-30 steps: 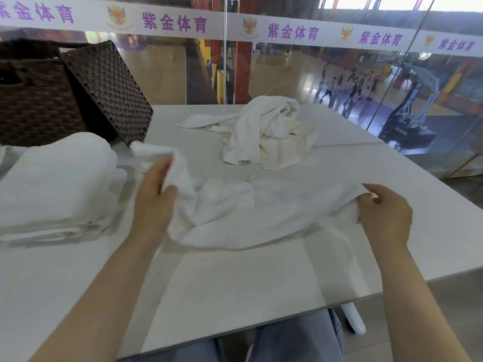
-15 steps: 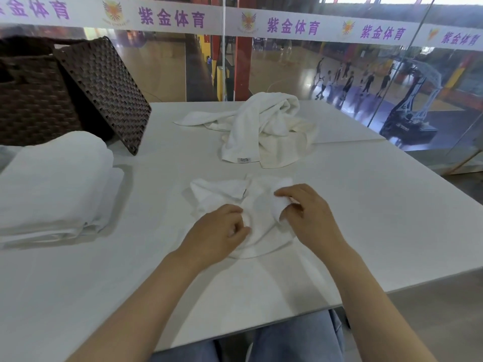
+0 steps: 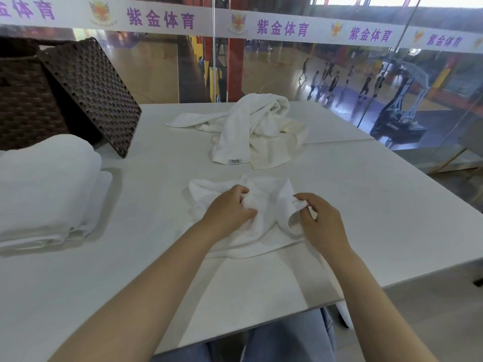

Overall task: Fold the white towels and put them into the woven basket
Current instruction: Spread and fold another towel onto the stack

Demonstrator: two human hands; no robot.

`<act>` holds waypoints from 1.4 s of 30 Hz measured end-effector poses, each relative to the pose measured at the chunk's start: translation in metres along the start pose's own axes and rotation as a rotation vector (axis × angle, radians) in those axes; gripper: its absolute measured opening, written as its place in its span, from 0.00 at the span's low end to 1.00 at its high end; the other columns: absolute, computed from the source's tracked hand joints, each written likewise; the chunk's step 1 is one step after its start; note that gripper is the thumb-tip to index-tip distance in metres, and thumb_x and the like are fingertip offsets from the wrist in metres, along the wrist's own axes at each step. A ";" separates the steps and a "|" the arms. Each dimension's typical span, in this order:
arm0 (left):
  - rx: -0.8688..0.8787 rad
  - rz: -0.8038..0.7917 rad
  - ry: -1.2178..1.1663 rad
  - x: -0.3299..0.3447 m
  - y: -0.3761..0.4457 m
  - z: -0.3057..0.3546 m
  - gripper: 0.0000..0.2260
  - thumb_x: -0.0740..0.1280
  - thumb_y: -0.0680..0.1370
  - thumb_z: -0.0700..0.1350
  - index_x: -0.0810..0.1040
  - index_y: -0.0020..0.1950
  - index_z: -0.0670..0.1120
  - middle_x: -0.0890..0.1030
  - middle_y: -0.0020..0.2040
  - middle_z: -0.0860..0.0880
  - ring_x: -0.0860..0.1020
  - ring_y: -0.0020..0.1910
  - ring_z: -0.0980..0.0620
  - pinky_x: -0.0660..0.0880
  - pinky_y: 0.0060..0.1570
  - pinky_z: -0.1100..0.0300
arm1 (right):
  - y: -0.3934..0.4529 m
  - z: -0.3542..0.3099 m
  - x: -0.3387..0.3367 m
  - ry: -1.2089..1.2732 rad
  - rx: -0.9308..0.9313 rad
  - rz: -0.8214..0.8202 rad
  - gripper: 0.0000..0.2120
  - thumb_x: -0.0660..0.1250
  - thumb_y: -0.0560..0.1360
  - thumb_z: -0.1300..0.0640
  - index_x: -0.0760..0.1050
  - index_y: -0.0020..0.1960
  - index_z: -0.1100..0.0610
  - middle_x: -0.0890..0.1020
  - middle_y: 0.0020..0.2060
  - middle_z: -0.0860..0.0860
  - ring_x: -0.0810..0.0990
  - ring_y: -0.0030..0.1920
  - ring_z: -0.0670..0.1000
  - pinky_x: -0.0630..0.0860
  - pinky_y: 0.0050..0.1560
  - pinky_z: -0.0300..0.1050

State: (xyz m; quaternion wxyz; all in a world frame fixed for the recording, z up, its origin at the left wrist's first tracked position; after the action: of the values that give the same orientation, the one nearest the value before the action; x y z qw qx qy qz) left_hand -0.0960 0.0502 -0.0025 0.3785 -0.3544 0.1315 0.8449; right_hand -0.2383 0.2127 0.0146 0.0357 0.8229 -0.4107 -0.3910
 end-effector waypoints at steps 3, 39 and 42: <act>0.038 0.094 -0.095 -0.015 0.004 0.005 0.11 0.67 0.77 0.48 0.76 0.59 0.51 0.78 0.50 0.58 0.77 0.50 0.55 0.69 0.43 0.63 | 0.004 -0.015 -0.012 0.031 -0.042 -0.015 0.12 0.61 0.79 0.59 0.80 0.57 0.49 0.83 0.52 0.41 0.79 0.52 0.42 0.74 0.46 0.37; 0.333 0.384 -0.703 -0.065 -0.075 0.067 0.06 0.65 0.81 0.41 0.81 0.54 0.48 0.84 0.48 0.54 0.82 0.49 0.58 0.75 0.49 0.67 | 0.010 -0.146 -0.023 0.151 -0.338 -0.047 0.09 0.69 0.76 0.55 0.78 0.55 0.46 0.79 0.42 0.38 0.78 0.46 0.39 0.71 0.47 0.29; 0.333 0.322 -0.637 -0.070 -0.070 0.067 0.06 0.66 0.80 0.42 0.79 0.54 0.52 0.84 0.47 0.56 0.82 0.47 0.59 0.75 0.45 0.67 | 0.020 -0.155 -0.025 -0.023 -0.473 -0.008 0.05 0.69 0.75 0.55 0.79 0.51 0.49 0.77 0.49 0.40 0.75 0.52 0.44 0.70 0.52 0.34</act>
State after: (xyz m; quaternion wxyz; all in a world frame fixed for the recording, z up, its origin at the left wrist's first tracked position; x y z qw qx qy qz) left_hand -0.0456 0.0924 0.0979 0.3152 0.0168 0.1965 0.9283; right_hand -0.1558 0.1762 0.1452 0.2215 0.7885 -0.3049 -0.4860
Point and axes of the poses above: each hand's wrist, its own y-axis towards the middle knuckle, its own x-axis out of the palm, z = x × y, the point moved 8 cm from there along y, towards the middle knuckle
